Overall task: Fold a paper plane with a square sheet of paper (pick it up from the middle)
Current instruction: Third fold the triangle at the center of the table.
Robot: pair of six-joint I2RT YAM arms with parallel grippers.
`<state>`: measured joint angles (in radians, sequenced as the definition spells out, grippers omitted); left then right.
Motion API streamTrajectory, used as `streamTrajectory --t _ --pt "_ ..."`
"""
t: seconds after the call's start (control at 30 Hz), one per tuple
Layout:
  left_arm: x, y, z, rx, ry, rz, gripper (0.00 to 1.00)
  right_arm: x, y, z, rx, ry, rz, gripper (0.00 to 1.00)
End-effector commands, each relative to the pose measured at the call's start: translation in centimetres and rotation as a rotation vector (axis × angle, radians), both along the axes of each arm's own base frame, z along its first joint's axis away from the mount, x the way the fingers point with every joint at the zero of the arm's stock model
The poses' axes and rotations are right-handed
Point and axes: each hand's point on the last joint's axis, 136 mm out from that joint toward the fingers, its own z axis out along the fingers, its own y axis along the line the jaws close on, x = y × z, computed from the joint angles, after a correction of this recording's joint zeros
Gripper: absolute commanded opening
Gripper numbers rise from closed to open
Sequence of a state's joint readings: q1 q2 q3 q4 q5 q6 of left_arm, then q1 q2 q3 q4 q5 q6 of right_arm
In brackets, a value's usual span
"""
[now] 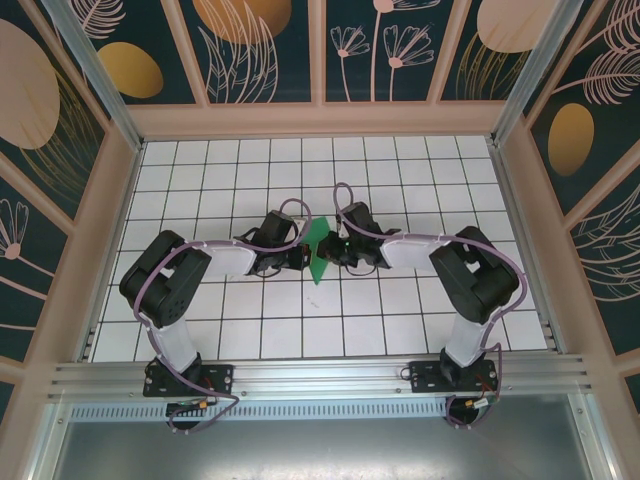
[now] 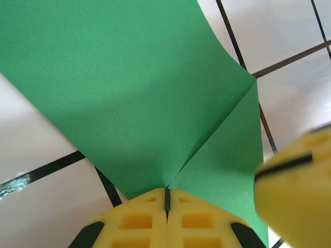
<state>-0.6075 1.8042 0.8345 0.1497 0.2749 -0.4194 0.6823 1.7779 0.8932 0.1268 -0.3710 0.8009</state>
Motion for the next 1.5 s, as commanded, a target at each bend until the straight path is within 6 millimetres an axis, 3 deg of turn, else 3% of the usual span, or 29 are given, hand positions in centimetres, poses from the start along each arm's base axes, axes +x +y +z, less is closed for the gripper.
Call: streamTrajectory --t 0.0,0.17,0.27,0.37,0.7,0.77,0.87,0.97,1.1,1.17,1.2,1.47 --pt "-2.4 2.7 -4.0 0.136 0.130 0.027 0.00 -1.5 0.2 -0.6 0.038 0.041 -0.006 0.15" --pt "-2.3 2.6 -3.9 0.132 0.128 0.027 0.00 -1.5 -0.5 -1.8 0.008 0.048 -0.020 0.15" --pt "-2.1 2.5 -3.6 0.129 0.123 0.027 0.00 -2.1 -0.5 -3.5 -0.015 0.087 -0.004 0.14" --pt "-1.7 2.4 -2.9 0.124 0.115 0.041 0.05 -2.5 -0.8 -4.5 -0.037 0.107 -0.008 0.14" --pt "0.7 2.7 4.0 0.042 0.002 0.196 0.33 -2.4 -1.3 -4.4 -0.057 0.099 -0.025 0.14" --pt "0.4 2.4 4.5 0.005 0.013 0.207 0.32 -2.3 -1.2 -4.3 -0.052 0.097 -0.023 0.14" --pt "-0.4 1.2 5.5 -0.107 0.039 0.187 0.16 -2.2 -1.1 -4.2 -0.049 0.093 -0.023 0.14" --pt "-1.1 0.1 4.9 -0.148 0.102 0.154 0.07 -2.2 -1.0 -4.1 -0.046 0.092 -0.023 0.14" --pt "-1.6 -1.0 3.6 -0.205 0.175 0.139 0.03 -2.1 -0.9 -4.0 -0.039 0.088 -0.022 0.14" --pt "-1.4 -1.0 3.2 -0.197 0.178 0.149 0.02 -2.0 -0.8 -3.9 -0.036 0.085 -0.020 0.14" --pt "-1.5 -0.9 1.9 -0.174 0.204 0.157 0.01 -2.0 -0.8 -4.0 -0.037 0.086 -0.022 0.14" --pt "-1.6 0.5 -1.9 -0.088 0.235 0.214 0.00 -2.0 -0.5 -3.7 -0.019 0.084 -0.013 0.14"
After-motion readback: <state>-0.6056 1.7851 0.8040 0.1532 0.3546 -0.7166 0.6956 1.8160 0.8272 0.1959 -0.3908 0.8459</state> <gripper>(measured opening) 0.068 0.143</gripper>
